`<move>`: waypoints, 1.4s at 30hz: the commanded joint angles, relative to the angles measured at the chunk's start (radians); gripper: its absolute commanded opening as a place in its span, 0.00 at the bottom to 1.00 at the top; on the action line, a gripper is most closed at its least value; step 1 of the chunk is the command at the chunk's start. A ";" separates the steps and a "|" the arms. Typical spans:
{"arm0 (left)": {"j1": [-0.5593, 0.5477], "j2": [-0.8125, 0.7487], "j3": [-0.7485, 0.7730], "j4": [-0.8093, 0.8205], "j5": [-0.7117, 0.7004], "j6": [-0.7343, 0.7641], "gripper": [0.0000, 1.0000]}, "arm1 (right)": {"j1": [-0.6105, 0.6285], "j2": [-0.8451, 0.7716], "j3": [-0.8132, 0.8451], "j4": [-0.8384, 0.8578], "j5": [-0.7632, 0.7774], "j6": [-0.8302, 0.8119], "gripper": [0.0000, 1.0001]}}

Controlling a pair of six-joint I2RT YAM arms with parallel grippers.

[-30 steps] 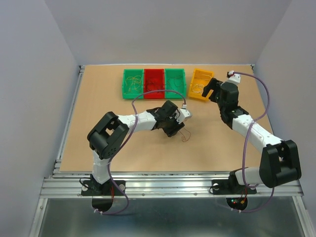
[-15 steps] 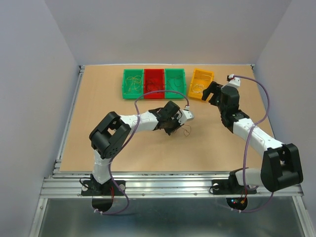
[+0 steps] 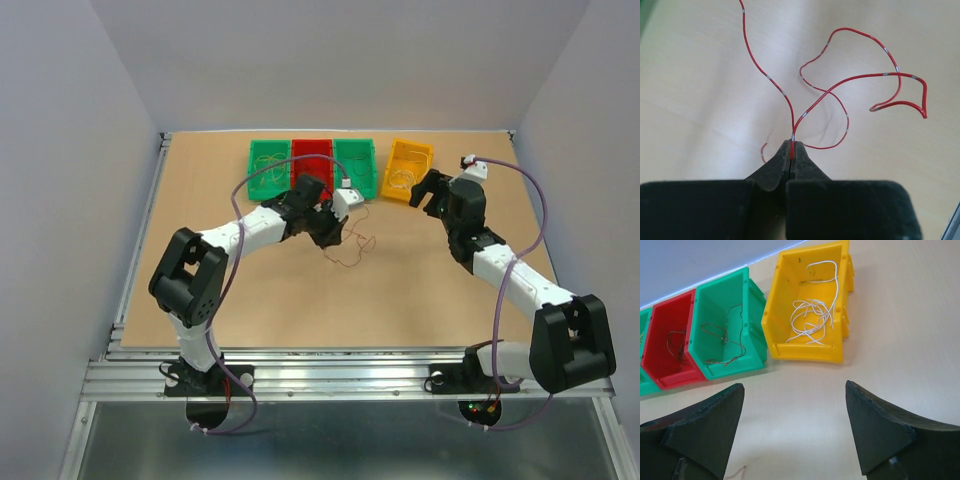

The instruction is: Untangle the cables

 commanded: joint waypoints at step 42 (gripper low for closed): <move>0.403 0.098 0.503 0.100 0.060 -0.297 0.00 | -0.001 0.010 -0.014 0.082 -0.036 0.008 0.86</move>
